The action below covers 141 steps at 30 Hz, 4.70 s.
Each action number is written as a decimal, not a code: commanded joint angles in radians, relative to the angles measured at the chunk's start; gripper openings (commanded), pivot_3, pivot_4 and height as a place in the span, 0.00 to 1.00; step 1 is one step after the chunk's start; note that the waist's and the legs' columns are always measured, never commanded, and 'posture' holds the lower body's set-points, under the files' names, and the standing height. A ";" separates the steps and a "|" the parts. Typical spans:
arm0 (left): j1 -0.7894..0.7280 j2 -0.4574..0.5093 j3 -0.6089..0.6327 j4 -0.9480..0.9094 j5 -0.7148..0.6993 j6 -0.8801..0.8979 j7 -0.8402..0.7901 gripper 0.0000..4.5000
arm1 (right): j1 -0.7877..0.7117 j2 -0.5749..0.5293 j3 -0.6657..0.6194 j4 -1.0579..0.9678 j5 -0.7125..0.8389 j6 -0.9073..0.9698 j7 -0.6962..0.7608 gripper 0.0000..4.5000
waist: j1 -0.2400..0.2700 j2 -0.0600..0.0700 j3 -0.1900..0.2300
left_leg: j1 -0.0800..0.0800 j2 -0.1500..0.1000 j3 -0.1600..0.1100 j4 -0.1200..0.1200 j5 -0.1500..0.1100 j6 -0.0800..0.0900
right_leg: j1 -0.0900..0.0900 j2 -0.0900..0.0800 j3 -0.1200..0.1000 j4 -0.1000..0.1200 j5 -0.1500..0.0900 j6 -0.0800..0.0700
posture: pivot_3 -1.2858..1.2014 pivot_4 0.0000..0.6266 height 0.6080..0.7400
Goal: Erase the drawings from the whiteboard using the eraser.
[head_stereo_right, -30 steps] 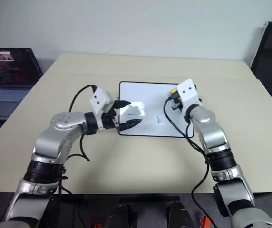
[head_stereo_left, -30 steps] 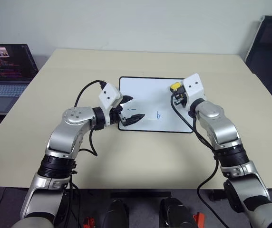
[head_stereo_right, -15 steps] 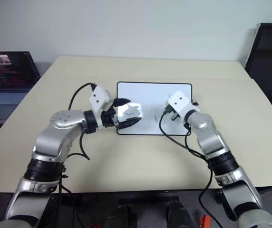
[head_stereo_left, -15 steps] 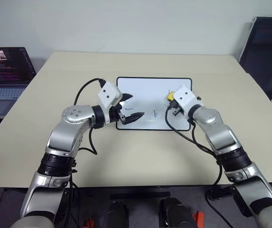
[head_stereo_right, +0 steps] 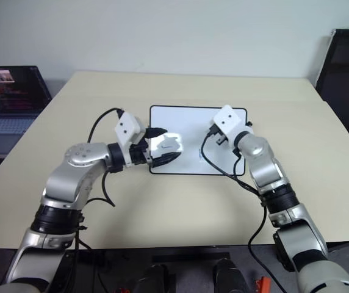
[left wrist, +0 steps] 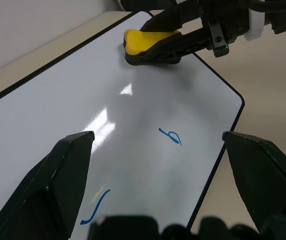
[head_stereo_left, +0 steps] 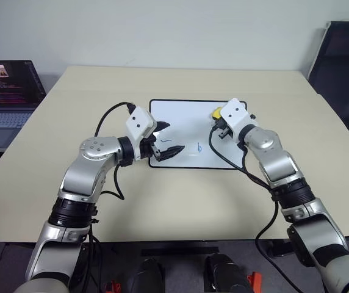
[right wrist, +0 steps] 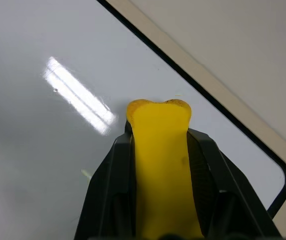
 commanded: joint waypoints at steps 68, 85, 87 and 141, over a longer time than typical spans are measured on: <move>0.368 0.160 0.137 -0.263 -0.178 -0.023 -0.100 1.00 | 0.196 -0.061 0.201 -0.208 -0.159 -0.058 0.167 0.24 | 0.009 -0.001 0.001 | -0.004 0.000 0.001 -0.012 0.000 -0.001 | -0.008 -0.001 -0.001 -0.002 -0.005 -0.002 | 0.52 0.24 1.00; 0.369 0.155 0.136 -0.253 -0.177 -0.028 -0.104 1.00 | 0.178 -0.059 0.168 -0.190 -0.223 -0.077 0.126 0.24 | 0.010 -0.001 0.000 | -0.001 0.000 0.001 -0.005 0.000 0.000 | -0.005 -0.001 -0.001 -0.001 -0.002 -0.004 | 0.52 0.24 1.00; 0.373 0.154 0.139 -0.253 -0.176 -0.028 -0.100 1.00 | 0.198 -0.069 0.184 -0.211 -0.217 -0.076 0.168 0.24 | 0.009 -0.002 0.000 | -0.001 0.000 0.001 -0.005 0.000 0.000 | -0.005 -0.001 -0.001 -0.001 -0.002 -0.004 | 0.52 0.24 1.00; 0.575 0.085 0.347 -0.214 -0.131 -0.159 0.159 1.00 | 0.186 0.080 0.144 -0.375 0.099 -0.058 0.191 0.24 | 0.005 -0.001 0.000 | -0.001 0.001 0.002 -0.011 0.000 -0.001 | -0.008 -0.002 -0.001 -0.002 -0.003 -0.004 | 0.52 0.24 1.00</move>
